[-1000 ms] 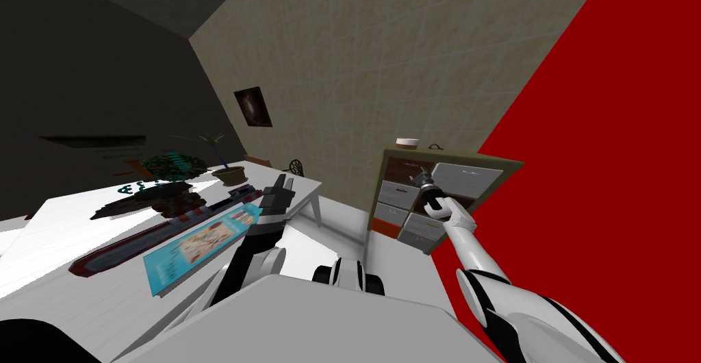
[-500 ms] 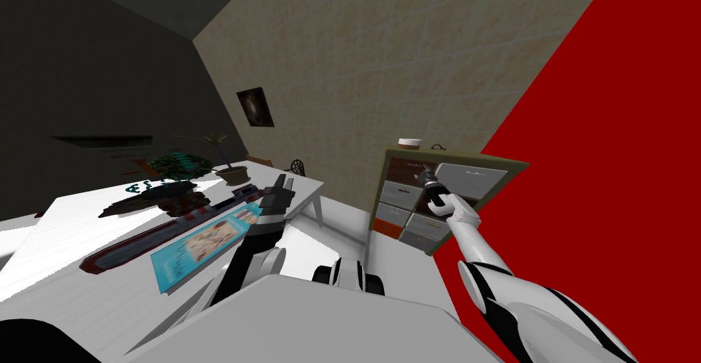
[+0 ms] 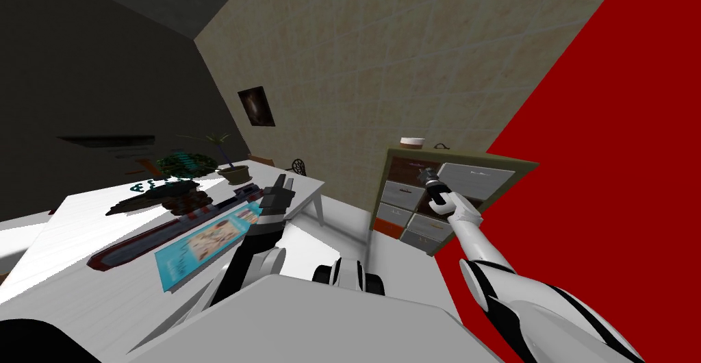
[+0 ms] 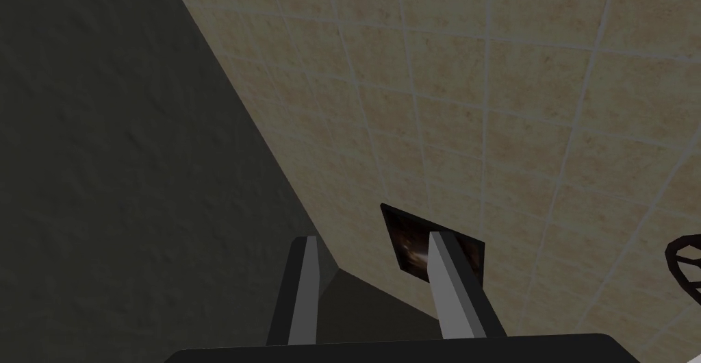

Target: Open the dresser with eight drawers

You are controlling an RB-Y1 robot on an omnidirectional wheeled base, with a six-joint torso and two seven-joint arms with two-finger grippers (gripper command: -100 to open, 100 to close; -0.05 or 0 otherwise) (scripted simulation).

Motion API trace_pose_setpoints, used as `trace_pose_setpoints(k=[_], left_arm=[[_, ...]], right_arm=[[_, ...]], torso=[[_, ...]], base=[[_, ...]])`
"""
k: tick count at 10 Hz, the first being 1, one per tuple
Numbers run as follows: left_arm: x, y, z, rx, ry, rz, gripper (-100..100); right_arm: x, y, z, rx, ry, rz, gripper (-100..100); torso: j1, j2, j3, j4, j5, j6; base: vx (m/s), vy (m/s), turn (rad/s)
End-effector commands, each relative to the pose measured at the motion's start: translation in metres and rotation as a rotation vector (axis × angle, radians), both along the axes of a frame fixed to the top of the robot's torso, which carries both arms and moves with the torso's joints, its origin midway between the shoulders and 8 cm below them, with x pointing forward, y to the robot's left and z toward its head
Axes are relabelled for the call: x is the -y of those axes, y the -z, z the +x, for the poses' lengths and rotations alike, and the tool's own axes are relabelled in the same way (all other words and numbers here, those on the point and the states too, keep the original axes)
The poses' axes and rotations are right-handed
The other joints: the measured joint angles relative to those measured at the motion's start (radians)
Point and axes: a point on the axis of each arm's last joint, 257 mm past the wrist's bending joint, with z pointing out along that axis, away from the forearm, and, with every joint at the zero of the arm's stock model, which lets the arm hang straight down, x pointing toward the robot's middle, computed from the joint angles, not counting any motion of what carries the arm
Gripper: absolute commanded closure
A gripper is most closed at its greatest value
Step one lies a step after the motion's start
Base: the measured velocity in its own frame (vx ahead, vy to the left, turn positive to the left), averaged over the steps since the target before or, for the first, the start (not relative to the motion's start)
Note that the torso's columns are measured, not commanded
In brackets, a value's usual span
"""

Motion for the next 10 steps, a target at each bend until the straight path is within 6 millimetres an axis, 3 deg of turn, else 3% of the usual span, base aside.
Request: trace_pose_setpoints(k=[1, 4, 5, 10], left_arm=[[0.0, 0.0, 0.0, 0.0, 0.0, 0.0, 0], [0.0, 0.0, 0.0, 0.0, 0.0, 0.0, 0], [0.0, 0.0, 0.0, 0.0, 0.0, 0.0, 0], [0.0, 0.0, 0.0, 0.0, 0.0, 0.0, 0]], right_arm=[[-0.001, -0.003, 0.001, 0.002, -0.004, 0.0, 100], [-0.001, -0.005, 0.001, 0.003, -0.007, 0.0, 100], [0.005, -0.007, 0.002, -0.005, 0.007, -0.011, -100], [0.015, -0.01, 0.002, -0.016, 0.03, -0.028, -100]], torso=[[0.001, 0.002, 0.002, 0.001, 0.001, 0.0], [-0.003, -0.006, -0.003, -0.001, -0.001, 0.0], [-0.004, -0.013, -0.007, -0.003, -0.001, 0.0], [-0.002, -0.006, -0.003, -0.001, -0.001, 0.0]], base=[[-0.203, 0.085, -0.019], [-0.171, 0.044, -0.014], [0.063, -0.023, 0.045], [0.151, -0.054, 0.04]])
